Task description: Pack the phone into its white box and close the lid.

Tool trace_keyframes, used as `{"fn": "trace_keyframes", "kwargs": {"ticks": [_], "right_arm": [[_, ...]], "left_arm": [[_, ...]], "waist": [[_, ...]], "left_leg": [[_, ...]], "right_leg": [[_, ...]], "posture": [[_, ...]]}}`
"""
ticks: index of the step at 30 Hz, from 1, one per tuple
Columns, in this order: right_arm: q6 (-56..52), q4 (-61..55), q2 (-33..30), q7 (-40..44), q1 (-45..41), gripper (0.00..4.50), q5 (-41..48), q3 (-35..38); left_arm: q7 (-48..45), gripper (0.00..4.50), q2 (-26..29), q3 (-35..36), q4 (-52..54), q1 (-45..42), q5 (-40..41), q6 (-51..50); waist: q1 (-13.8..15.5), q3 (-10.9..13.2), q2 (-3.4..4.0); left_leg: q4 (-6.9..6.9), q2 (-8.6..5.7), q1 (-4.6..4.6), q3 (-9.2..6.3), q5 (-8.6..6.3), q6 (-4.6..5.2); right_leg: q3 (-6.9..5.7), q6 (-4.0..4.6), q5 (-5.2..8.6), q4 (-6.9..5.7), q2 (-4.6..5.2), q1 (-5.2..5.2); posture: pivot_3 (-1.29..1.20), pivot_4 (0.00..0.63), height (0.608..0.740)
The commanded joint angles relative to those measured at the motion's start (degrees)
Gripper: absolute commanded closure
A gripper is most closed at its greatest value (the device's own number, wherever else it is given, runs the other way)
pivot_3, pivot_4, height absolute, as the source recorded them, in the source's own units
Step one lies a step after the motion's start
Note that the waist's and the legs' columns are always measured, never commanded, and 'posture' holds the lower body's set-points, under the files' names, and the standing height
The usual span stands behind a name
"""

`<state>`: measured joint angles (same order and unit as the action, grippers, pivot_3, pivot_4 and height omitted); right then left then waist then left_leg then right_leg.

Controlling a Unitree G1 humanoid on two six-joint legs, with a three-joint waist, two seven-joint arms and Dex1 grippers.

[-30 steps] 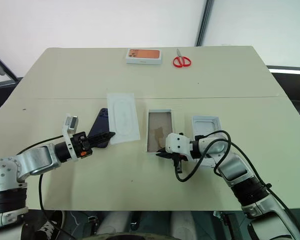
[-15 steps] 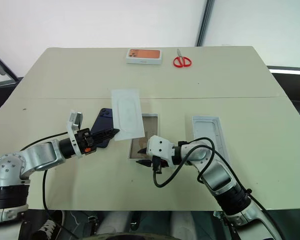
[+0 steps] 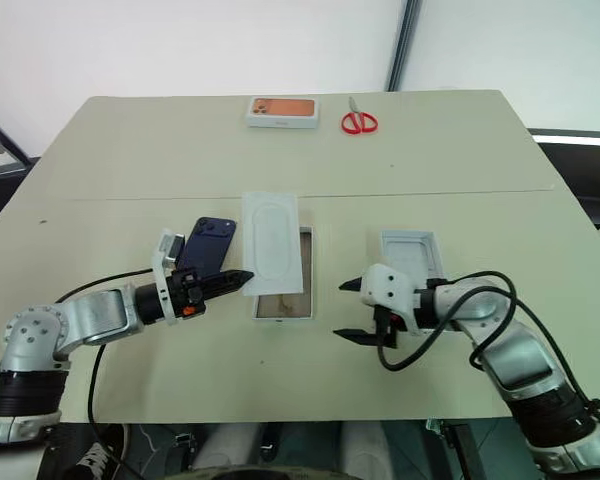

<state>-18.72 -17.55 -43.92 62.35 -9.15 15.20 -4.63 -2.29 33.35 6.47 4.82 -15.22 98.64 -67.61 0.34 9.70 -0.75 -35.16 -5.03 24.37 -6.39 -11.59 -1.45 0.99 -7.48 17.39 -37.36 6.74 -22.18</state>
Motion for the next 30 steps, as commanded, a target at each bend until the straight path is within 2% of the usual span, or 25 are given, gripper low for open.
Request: {"fn": "trace_keyframes", "kwargs": {"ticks": [1,11,12,13,14,17,22,30], "right_arm": [[2.5,2.0,1.2,-2.0,0.8,0.5,2.7,5.2],[5.3,2.0,1.8,-4.7,2.1,0.5,1.2,4.4],[5.7,2.2,1.8,-4.8,2.1,0.45,0.9,4.2],[5.9,2.3,1.8,-4.9,2.1,0.45,0.8,4.1],[6.1,2.4,1.9,-5.0,2.1,0.45,0.7,4.0],[6.7,3.3,2.0,-5.2,1.7,0.45,0.4,4.0],[8.1,4.7,2.5,-5.1,0.6,0.45,-0.1,3.0],[9.6,7.5,3.6,-4.7,-2.1,0.45,-0.7,1.7]], "left_arm": [[-3.3,4.5,-0.3,-1.9,-1.8,-2.2,-4.5,-1.0],[-7.2,4.5,-2.7,-2.4,-3.8,-3.4,-10.3,-2.9],[-7.3,3.87,-2.9,-2.3,-3.7,-3.4,-10.6,-3.0],[-7.5,3.63,-3.0,-2.2,-3.6,-3.5,-10.9,-3.1],[-7.6,3.63,-3.1,-2.0,-3.6,-3.5,-11.2,-3.2],[-7.7,2.59,-3.4,-1.2,-3.6,-3.6,-10.4,-3.9],[-7.7,0.15,-2.7,-0.1,-0.7,-3.8,-9.5,-3.9],[-7.2,0.15,0.5,1.1,2.2,-3.6,-9.0,-4.5]], "waist": [[0.2,0.0,0.0],[0.3,0.0,0.0],[0.3,0.0,0.0],[0.3,0.0,0.0],[0.3,0.0,0.0],[0.3,0.0,0.0],[0.3,0.0,0.0],[0.2,0.0,-0.01]], "left_leg": [[0.0,-0.02,0.01,0.0,0.0,0.0],[-0.03,-0.05,0.04,-0.01,0.01,0.0],[-0.03,-0.05,0.05,-0.01,0.01,0.0],[-0.02,-0.06,0.05,-0.01,0.01,0.0],[-0.02,-0.07,0.05,-0.01,0.01,0.01],[-0.01,-0.06,0.05,-0.02,0.01,0.01],[-0.04,-0.06,0.04,-0.02,0.01,0.0],[-0.02,-0.05,0.04,-0.02,0.01,0.0]], "right_leg": [[-0.01,-0.01,0.0,0.0,0.0,0.0],[0.0,-0.04,-0.02,-0.01,0.02,-0.03],[0.0,-0.04,-0.02,-0.01,0.02,-0.03],[0.0,-0.04,-0.02,0.0,0.02,-0.04],[0.0,-0.05,-0.02,0.0,0.02,-0.04],[0.0,-0.05,-0.03,-0.01,0.02,-0.04],[-0.01,-0.05,-0.02,-0.01,0.02,-0.01],[-0.01,-0.06,-0.03,-0.02,0.01,-0.04]], "posture": [[0.0,0.15,0.74],[0.0,0.15,0.74],[0.0,0.15,0.74],[0.0,0.15,0.74],[0.0,0.15,0.74],[0.0,0.15,0.74],[0.0,0.15,0.74],[0.0,0.15,0.74]]}}
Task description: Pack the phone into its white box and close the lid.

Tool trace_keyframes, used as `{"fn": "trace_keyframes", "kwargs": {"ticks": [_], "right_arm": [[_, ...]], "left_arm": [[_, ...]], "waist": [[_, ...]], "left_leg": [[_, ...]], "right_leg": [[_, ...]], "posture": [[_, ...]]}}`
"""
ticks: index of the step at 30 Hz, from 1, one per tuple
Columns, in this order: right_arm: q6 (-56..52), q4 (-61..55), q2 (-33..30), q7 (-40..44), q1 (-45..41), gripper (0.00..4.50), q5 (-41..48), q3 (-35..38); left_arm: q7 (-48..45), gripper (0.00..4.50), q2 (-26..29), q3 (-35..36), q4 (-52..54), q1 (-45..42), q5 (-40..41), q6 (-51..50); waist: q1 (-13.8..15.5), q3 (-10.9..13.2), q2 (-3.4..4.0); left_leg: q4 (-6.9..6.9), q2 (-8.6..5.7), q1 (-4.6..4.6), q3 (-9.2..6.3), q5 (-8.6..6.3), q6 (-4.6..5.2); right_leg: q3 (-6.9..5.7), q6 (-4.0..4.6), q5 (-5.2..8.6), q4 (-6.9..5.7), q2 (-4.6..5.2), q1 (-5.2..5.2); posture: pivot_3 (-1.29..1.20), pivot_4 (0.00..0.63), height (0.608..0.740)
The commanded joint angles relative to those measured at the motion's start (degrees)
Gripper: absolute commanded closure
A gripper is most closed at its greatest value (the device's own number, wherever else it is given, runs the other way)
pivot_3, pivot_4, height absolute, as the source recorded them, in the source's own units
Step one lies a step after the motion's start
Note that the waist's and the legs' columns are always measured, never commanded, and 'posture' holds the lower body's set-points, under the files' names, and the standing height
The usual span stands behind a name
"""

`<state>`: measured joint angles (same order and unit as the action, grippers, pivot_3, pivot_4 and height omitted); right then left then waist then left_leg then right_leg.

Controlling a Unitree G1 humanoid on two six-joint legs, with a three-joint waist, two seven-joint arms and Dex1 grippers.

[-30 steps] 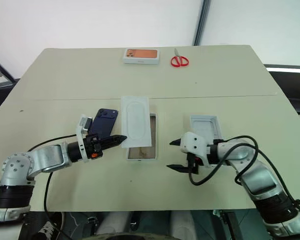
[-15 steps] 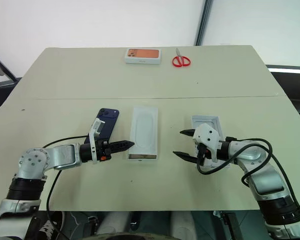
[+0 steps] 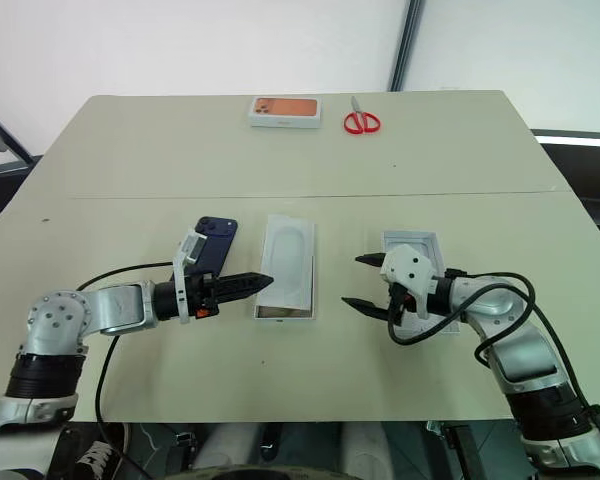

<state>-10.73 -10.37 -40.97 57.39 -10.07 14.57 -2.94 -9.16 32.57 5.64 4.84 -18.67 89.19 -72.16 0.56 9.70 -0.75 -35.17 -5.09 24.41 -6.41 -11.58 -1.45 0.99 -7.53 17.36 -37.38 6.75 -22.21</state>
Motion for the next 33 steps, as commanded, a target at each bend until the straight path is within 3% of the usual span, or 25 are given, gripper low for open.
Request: {"fn": "trace_keyframes", "kwargs": {"ticks": [1,7,12,15,21,29,33], "right_arm": [[1.7,0.6,0.8,0.2,-1.5,0.45,-0.1,-0.2],[2.8,2.1,2.4,-0.3,-4.2,0.45,-1.2,-1.6],[1.8,3.8,6.3,-4.7,-9.7,0.45,-3.1,-2.3],[0.9,2.5,8.6,-5.3,-11.9,1.27,-4.3,-5.0],[0.7,4.8,11.7,-7.9,-16.0,4.38,-10.6,-11.3],[1.1,10.9,18.7,-11.1,-20.4,4.45,-16.1,-17.7],[3.8,12.9,17.5,-10.8,-19.4,4.45,-20.7,-21.1]], "left_arm": [[-0.3,0.15,1.6,2.1,2.3,-0.1,0.9,-0.1],[-1.8,0.15,4.3,2.8,4.6,0.7,0.6,-0.1],[-13.0,0.15,6.8,4.6,11.4,2.3,-13.8,11.3],[-23.4,0.08,9.7,4.2,12.3,4.6,-26.7,23.6],[-36.2,0.08,12.6,6.6,8.7,7.7,-33.3,30.5],[-44.1,0.08,6.0,8.2,5.2,14.7,-47.9,53.7],[-47.0,0.08,4.6,7.8,5.0,15.6,-48.8,55.9]], "waist": [[0.0,0.0,0.0],[0.0,0.0,0.0],[-0.4,0.0,0.02],[-0.4,0.0,0.02],[-0.4,0.0,0.05],[-1.2,0.0,0.05],[-1.2,0.0,0.05]], "left_leg": [[0.0,0.0,0.0,0.0,0.0,0.0],[0.01,0.0,0.0,0.0,0.0,0.0],[0.04,0.01,0.0,0.02,0.01,-0.02],[0.09,0.01,0.0,0.03,0.03,-0.05],[0.13,0.02,0.01,0.02,0.02,-0.04],[0.14,0.03,-0.02,0.0,0.02,-0.05],[0.15,0.01,-0.01,-0.07,0.02,-0.05]], "right_leg": [[0.0,0.0,0.0,0.0,0.0,0.0],[0.0,0.0,0.0,0.0,0.0,-0.01],[0.01,0.01,0.0,0.0,-0.03,-0.03],[0.01,0.05,0.01,0.01,-0.05,-0.04],[0.0,0.07,0.02,0.07,-0.03,-0.14],[-0.03,0.06,-0.02,0.08,0.0,-0.21],[-0.09,0.04,-0.03,0.07,-0.06,-0.27]], "posture": [[0.0,0.15,0.74],[0.0,0.15,0.74],[0.0,0.15,0.74],[0.0,0.15,0.74],[0.0,0.15,0.74],[0.0,0.15,0.74],[0.0,0.15,0.74]]}}
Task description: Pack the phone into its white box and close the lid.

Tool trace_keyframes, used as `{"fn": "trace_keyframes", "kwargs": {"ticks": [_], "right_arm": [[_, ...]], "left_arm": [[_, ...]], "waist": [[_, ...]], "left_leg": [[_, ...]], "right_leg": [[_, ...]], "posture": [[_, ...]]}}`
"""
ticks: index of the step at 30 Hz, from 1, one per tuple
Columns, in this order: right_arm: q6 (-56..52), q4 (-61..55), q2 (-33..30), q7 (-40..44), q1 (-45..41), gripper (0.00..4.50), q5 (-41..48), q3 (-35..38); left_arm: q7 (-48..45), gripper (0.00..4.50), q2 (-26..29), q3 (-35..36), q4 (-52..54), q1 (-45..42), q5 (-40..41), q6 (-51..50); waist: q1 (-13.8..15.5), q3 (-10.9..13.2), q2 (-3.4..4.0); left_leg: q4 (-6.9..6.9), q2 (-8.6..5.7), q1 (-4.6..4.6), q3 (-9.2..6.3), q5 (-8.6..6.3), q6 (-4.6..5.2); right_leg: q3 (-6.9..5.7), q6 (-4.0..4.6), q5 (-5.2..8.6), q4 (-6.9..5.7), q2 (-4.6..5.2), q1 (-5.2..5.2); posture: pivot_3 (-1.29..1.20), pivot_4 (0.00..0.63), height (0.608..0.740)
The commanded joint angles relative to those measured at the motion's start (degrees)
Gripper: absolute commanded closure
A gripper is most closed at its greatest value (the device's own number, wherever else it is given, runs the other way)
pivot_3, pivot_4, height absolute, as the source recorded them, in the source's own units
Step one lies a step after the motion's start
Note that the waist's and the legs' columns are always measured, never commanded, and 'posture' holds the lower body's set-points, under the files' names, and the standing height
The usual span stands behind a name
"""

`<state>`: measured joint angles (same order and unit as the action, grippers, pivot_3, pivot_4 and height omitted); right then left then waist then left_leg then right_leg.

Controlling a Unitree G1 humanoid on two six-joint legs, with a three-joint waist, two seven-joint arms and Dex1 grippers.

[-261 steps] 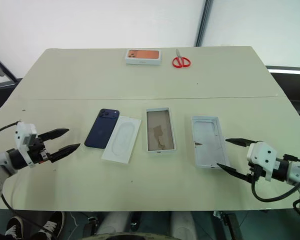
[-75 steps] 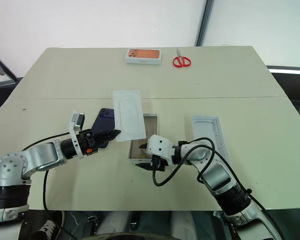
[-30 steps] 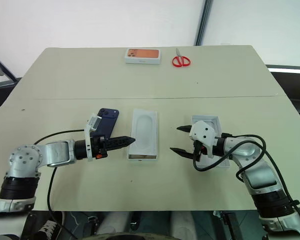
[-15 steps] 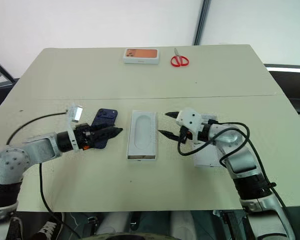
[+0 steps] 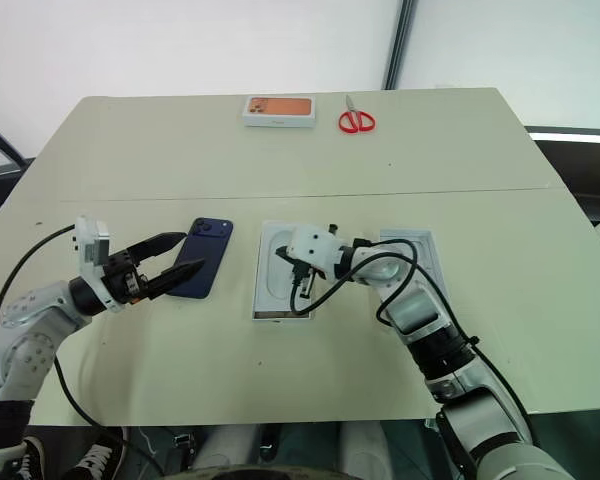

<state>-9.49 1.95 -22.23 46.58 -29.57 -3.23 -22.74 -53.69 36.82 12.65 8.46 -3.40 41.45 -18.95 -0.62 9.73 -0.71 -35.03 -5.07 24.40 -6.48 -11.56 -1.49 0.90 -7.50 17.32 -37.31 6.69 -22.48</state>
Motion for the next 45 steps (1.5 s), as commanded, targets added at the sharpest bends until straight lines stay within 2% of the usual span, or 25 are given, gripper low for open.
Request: {"fn": "trace_keyframes", "kwargs": {"ticks": [1,4,10,18,29,34,40,45], "right_arm": [[2.9,0.8,-1.7,0.1,0.4,4.45,-3.7,-1.7],[3.6,-0.5,-4.0,2.5,1.9,4.45,-4.7,-3.3],[-1.5,-9.1,-6.6,10.4,5.1,4.45,0.8,-2.9],[-5.7,-13.1,-6.6,13.2,6.1,4.45,2.4,-3.0],[-2.1,-6.7,-3.5,6.5,-0.7,4.45,0.9,1.8],[1.3,-2.4,-2.9,4.3,-1.2,4.45,-1.4,0.8],[-2.0,-1.5,3.8,-0.2,-5.8,4.45,-0.2,2.3],[-2.7,-0.4,9.0,-3.7,-9.8,4.45,-3.4,-0.8]], "left_arm": [[-2.7,0.08,0.2,0.6,1.6,0.6,-1.6,3.1],[-1.5,0.08,-0.3,0.2,2.2,1.0,-2.1,1.8],[-1.1,0.08,-1.1,-0.5,2.6,0.9,-3.1,1.5],[-1.0,0.08,-1.5,-1.2,1.8,-0.8,-4.5,1.0],[0.9,0.08,0.0,-1.0,1.1,-1.4,-5.9,-2.6],[2.3,0.08,1.0,-0.3,-1.1,-3.4,-6.2,-5.4],[5.1,0.08,5.5,1.1,-9.8,-10.4,-5.0,-16.9],[1.8,0.08,8.3,4.4,-17.4,-15.9,1.5,-29.4]], "waist": [[0.0,0.0,0.0],[-0.1,0.0,0.0],[-0.1,0.0,0.0],[-0.1,0.0,0.0],[-0.2,0.0,0.0],[-0.1,0.0,0.0],[-0.5,0.0,0.0],[-0.6,0.0,0.0]], "left_leg": [[-0.02,-0.01,0.0,0.0,0.0,0.0],[-0.04,-0.03,-0.01,0.01,0.0,0.0],[-0.02,0.0,-0.03,-0.03,-0.01,0.01],[-0.04,0.0,-0.03,-0.04,-0.01,0.01],[-0.03,0.01,-0.03,-0.04,0.0,0.0],[-0.03,0.01,-0.03,-0.06,0.0,0.0],[-0.01,0.04,-0.03,-0.06,0.04,-0.07],[0.02,0.06,-0.01,-0.06,0.05,-0.08]], "right_leg": [[0.0,0.0,0.0,0.0,0.0,0.02],[0.0,0.0,0.0,0.0,0.0,0.04],[-0.02,-0.02,0.0,-0.01,-0.03,0.07],[-0.03,-0.02,0.0,-0.02,-0.02,0.07],[-0.03,-0.03,-0.01,-0.05,-0.06,0.04],[-0.05,-0.03,-0.01,-0.05,-0.09,0.05],[0.0,-0.03,-0.01,-0.26,-0.2,0.03],[0.01,-0.03,-0.01,-0.28,-0.24,-0.17]], "posture": [[0.0,0.15,0.74],[0.0,0.15,0.74],[0.0,0.15,0.74],[0.0,0.15,0.74],[0.0,0.15,0.74],[0.0,0.15,0.74],[0.0,0.15,0.74],[0.0,0.15,0.74]]}}
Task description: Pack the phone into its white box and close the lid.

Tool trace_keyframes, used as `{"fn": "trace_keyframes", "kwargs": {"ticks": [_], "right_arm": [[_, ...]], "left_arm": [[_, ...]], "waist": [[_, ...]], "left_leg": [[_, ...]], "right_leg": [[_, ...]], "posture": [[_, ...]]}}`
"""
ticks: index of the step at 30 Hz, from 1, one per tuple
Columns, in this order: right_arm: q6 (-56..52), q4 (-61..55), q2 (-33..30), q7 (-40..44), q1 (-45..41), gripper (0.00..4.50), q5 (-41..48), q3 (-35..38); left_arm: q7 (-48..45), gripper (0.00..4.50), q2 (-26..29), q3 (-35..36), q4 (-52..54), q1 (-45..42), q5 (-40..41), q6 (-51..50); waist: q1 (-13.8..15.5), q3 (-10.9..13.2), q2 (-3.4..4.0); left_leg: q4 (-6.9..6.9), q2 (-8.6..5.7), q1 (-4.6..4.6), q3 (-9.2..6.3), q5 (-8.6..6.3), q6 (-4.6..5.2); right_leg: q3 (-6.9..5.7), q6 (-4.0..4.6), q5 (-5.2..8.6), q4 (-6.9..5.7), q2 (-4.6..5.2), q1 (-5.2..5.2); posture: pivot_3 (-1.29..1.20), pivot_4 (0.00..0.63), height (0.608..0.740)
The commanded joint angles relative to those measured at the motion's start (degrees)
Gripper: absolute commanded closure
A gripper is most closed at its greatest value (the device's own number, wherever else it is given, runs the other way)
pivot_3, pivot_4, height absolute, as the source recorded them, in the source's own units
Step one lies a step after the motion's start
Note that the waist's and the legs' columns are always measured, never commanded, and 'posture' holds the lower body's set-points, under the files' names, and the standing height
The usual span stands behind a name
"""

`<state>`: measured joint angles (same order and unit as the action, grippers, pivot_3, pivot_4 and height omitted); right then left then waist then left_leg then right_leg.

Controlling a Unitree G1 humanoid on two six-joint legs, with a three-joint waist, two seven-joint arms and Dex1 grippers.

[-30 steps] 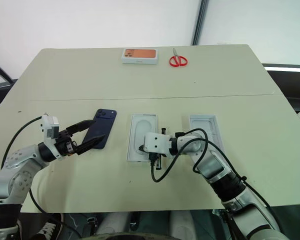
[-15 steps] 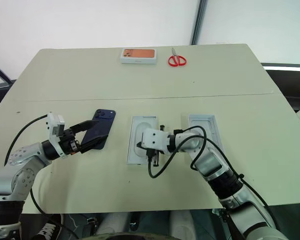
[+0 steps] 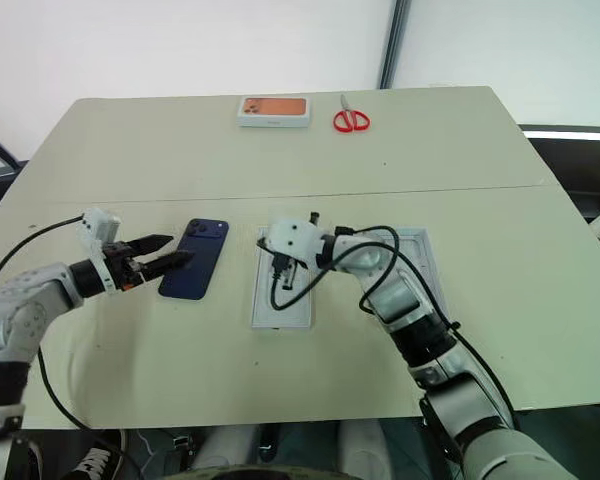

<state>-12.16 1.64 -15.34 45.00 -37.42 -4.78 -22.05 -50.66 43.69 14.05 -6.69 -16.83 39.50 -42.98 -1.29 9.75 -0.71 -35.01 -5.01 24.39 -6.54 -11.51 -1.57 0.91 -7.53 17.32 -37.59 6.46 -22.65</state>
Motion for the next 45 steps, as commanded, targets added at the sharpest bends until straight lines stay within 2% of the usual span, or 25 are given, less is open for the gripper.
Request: {"fn": "trace_keyframes", "kwargs": {"ticks": [1,4,7,10,15,23,28,35,45], "right_arm": [[-0.2,0.7,2.8,-2.5,-2.5,4.45,-3.0,-2.6],[-2.8,3.9,5.4,-2.9,-4.5,4.45,-5.0,-5.3],[-4.5,7.1,6.9,-2.4,-6.2,4.45,-7.7,-8.4],[-9.7,10.5,9.7,-0.2,-8.5,4.45,-7.8,-10.3],[-14.3,14.2,12.6,1.0,-10.8,4.45,-8.6,-11.8],[-15.5,16.8,13.4,0.4,-10.9,4.45,-10.0,-13.1],[-15.8,17.6,13.6,0.1,-11.3,4.45,-10.4,-12.7],[-15.6,17.4,12.9,0.4,-11.0,4.45,-10.9,-12.7],[-14.5,18.3,12.5,0.0,-11.2,4.45,-11.3,-12.6]], "left_arm": [[-2.0,0.08,2.0,2.6,-3.1,-3.1,3.6,-7.0],[-2.9,0.08,2.9,0.5,-6.6,-4.8,2.9,-11.6],[-2.3,0.08,2.3,-0.7,-10.4,-6.9,0.7,-11.9],[-4.3,0.08,2.7,-2.4,-10.4,-7.8,1.7,-16.3],[-5.0,0.08,2.4,-5.4,-14.3,-8.7,-1.9,-16.6],[-4.5,0.08,-0.1,-9.6,-18.7,-10.6,-5.0,-20.6],[-5.8,0.08,-2.2,-12.2,-15.7,-10.2,-5.3,-21.9],[-5.1,0.08,-5.5,-11.0,-14.3,-11.2,-3.8,-26.9],[-3.7,0.08,-7.5,-9.5,-12.6,-11.9,-3.8,-28.1]], "waist": [[0.0,0.0,0.0],[0.2,0.0,-0.01],[0.2,0.0,-0.03],[0.0,0.0,-0.04],[-0.1,0.0,-0.03],[0.3,-0.2,0.1],[0.5,-0.3,0.2],[0.7,-0.4,0.31],[0.7,-0.5,0.32]], "left_leg": [[-0.01,0.0,0.0,0.0,0.0,0.0],[-0.05,-0.03,0.0,-0.01,0.01,-0.01],[-0.07,-0.04,0.0,-0.01,0.03,-0.05],[-0.06,-0.04,0.0,0.0,0.04,-0.06],[-0.04,-0.03,0.0,0.01,0.07,-0.12],[-0.05,-0.06,-0.08,0.01,0.07,-0.13],[-0.01,-0.1,-0.35,0.0,0.06,-0.11],[-0.03,-0.17,-0.39,-0.03,0.05,-0.09],[-0.02,-0.17,-0.43,-0.04,0.04,-0.08]], "right_leg": [[0.0,0.0,0.0,-0.02,0.0,-0.01],[0.0,0.0,0.0,-0.06,0.01,0.0],[0.01,0.0,0.0,-0.17,0.01,-0.02],[0.06,0.01,0.0,-0.23,0.01,-0.08],[0.1,0.02,0.01,-0.4,-0.01,-0.21],[0.1,0.02,0.01,-0.42,0.01,-0.11],[0.11,0.01,0.02,-0.41,0.04,0.14],[0.1,0.01,0.02,-0.41,0.1,0.22],[0.1,0.01,0.02,-0.4,0.1,0.27]], "posture": [[0.0,0.15,0.74],[0.0,0.15,0.74],[0.0,0.15,0.74],[0.0,0.15,0.74],[0.0,0.15,0.74],[0.0,0.15,0.74],[0.0,0.15,0.74],[0.0,0.15,0.74],[0.0,0.15,0.74]]}}
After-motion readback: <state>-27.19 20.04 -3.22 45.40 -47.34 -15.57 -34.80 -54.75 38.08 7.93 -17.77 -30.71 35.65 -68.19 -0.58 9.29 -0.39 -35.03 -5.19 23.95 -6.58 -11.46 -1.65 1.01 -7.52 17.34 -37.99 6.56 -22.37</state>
